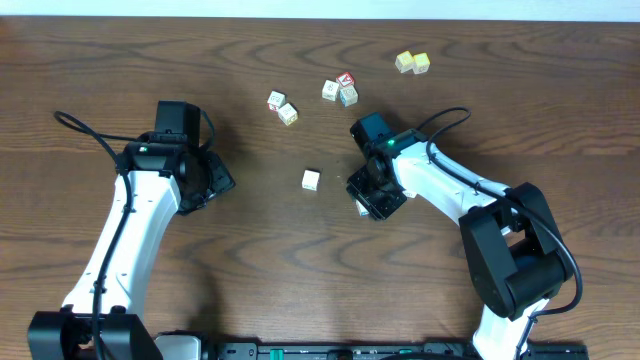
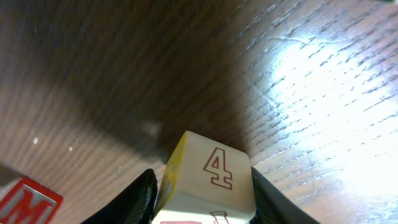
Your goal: Lift 3 blocks
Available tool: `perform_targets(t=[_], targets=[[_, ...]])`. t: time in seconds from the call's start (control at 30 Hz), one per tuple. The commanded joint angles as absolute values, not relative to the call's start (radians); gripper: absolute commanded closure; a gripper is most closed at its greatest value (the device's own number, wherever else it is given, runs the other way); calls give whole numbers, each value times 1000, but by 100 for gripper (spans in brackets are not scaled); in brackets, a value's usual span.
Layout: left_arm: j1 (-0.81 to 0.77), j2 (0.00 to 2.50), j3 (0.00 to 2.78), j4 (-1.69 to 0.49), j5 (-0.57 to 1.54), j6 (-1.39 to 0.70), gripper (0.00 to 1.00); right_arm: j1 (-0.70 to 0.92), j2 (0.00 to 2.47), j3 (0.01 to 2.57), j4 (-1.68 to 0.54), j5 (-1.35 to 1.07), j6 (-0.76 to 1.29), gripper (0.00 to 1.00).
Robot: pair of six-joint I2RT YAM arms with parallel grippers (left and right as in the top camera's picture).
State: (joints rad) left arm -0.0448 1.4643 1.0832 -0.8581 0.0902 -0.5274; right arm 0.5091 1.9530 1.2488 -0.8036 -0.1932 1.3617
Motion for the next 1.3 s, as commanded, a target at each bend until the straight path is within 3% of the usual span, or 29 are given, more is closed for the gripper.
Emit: perform_targets(t=[0.0, 0.2, 0.27, 0.43, 0.53, 0.8, 0.9, 1.17, 1.27], targets=[[-41, 1464, 1084, -860, 73, -533, 40, 520, 1928, 1251, -795, -159, 1390, 60], [-41, 1464, 1084, -859, 73, -532, 41, 494, 1928, 1251, -753, -117, 1249, 73], [-41, 1464, 1084, -859, 73, -532, 41, 485, 1928, 1251, -746, -91, 1184, 83], [-41, 1464, 1084, -859, 73, -532, 41, 476, 1928, 1251, -725, -8, 1042, 84], [-41, 1464, 1084, -859, 73, -532, 40, 472, 1928, 1251, -684, 29, 841, 87], [-41, 1464, 1084, -859, 73, -532, 40, 472, 1928, 1251, -670, 78, 479, 84], [-41, 1464, 1084, -859, 73, -533, 41, 472, 1928, 1251, -684, 78, 451, 75], [-41, 1464, 1084, -859, 73, -532, 40, 472, 1928, 1251, -719, 38, 452, 73], [-41, 1464, 1084, -859, 73, -532, 41, 472, 1928, 1251, -720, 26, 452, 66]])
